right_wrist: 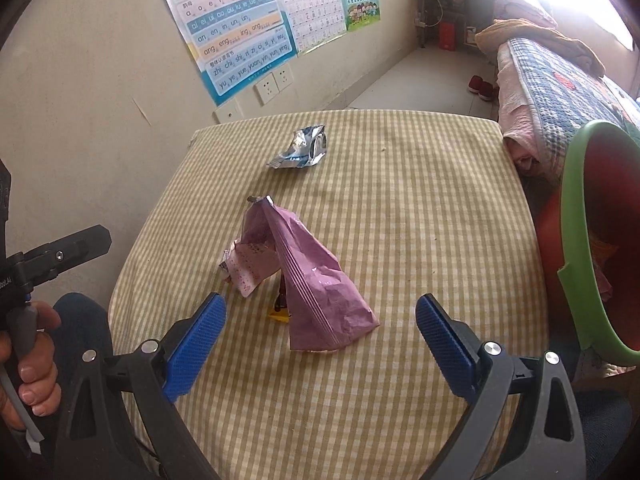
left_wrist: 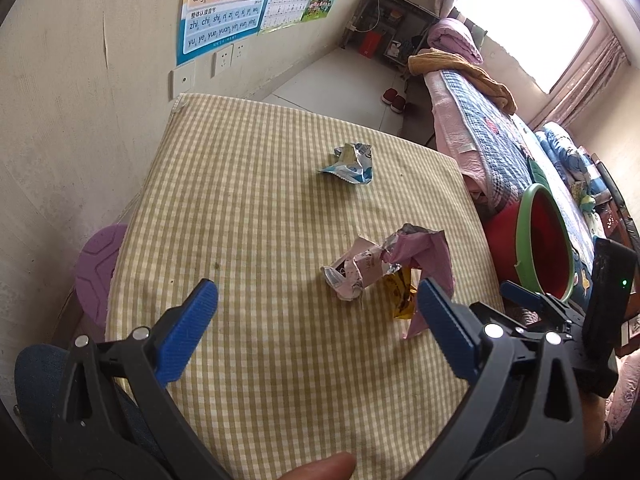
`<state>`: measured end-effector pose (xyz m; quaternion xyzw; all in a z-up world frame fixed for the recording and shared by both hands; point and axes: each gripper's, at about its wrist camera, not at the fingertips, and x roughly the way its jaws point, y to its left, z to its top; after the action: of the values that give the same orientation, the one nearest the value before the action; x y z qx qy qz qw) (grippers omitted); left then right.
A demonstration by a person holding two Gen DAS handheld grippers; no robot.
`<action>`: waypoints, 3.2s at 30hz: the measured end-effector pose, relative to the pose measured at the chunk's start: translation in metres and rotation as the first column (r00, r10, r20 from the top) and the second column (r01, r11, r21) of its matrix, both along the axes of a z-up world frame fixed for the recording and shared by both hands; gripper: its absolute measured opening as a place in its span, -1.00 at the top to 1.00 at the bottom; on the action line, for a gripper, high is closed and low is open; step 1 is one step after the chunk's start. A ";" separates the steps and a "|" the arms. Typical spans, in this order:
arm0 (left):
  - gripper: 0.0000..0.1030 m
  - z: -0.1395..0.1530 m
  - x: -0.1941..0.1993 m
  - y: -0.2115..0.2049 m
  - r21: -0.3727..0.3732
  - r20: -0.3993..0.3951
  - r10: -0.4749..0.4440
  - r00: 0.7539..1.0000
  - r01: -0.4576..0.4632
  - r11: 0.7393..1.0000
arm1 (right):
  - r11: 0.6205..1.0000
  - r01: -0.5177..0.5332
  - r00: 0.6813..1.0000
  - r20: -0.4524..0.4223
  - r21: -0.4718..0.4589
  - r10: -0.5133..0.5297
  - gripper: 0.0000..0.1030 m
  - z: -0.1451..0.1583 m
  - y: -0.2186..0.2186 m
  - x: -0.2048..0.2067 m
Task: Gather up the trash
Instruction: 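Move both open tools back over the remaining trash on the table, then grasp the purple bag with the right tool while the left tool grasps the white-pink wrapper, then carry the purple bag and white-pink wrapper with both tools over the bucket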
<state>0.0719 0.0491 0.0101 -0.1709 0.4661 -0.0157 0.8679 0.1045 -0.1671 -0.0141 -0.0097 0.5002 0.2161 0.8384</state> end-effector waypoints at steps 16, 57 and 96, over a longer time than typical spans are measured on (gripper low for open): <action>-0.89 -0.031 0.023 -0.008 -0.019 -0.076 -0.029 0.997 0.028 0.999 | 0.999 -0.036 0.994 -0.102 -0.015 0.034 -0.15 -0.048 0.014 0.025; 0.37 -0.082 0.082 -0.068 0.059 -0.218 -0.179 0.959 0.196 0.979 | 0.993 0.083 0.994 -0.071 0.082 -0.078 0.32 -0.028 -0.042 0.038; 0.38 0.038 0.046 -0.137 0.119 0.015 -0.258 0.966 0.254 0.960 | 0.967 0.211 0.965 0.126 0.145 -0.229 0.32 0.060 -0.115 0.005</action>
<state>0.1176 -0.0884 0.0482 -0.0583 0.4710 -0.1034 0.8741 0.1090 -0.2826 0.0461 0.0853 0.4220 0.1526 0.8896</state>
